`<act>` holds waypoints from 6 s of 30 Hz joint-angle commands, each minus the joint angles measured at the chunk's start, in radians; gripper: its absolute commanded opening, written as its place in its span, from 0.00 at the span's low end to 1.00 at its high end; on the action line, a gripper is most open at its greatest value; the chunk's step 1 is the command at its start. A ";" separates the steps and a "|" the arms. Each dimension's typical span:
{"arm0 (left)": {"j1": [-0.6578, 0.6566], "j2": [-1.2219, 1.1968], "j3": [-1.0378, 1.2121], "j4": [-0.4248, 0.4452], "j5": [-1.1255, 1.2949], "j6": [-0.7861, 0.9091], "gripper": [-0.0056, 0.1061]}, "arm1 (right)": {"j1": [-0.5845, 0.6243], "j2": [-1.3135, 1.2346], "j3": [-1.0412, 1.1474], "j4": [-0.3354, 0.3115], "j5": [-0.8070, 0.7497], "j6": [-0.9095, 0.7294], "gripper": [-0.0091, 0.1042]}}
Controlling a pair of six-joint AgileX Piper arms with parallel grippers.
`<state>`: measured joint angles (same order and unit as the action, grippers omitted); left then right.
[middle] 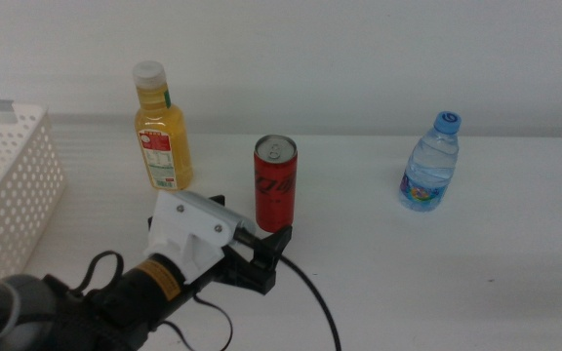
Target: Use arms to grab the bottles and put them into the dustbin to the left of the table.
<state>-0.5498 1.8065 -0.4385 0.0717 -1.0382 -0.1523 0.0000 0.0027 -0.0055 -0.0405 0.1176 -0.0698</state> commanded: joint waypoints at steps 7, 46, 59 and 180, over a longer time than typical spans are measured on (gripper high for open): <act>-0.008 0.043 -0.068 -0.066 0.047 0.002 0.89 | 0.000 -0.038 0.044 -0.004 -0.001 -0.007 0.80; -0.008 0.275 -0.351 -0.035 0.095 -0.037 0.89 | 0.000 -0.038 0.044 -0.004 -0.001 -0.007 0.80; -0.008 0.297 -0.400 -0.008 0.105 -0.040 0.89 | 0.000 -0.038 0.044 -0.004 -0.001 -0.007 0.80; 0.998 0.151 -1.144 -0.134 2.253 0.776 0.04 | 0.000 -0.038 0.044 -0.004 -0.001 -0.005 0.80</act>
<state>0.4458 1.9554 -1.5947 -0.0523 1.2169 0.6299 0.0000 0.0027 -0.0055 -0.0405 0.1176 -0.0698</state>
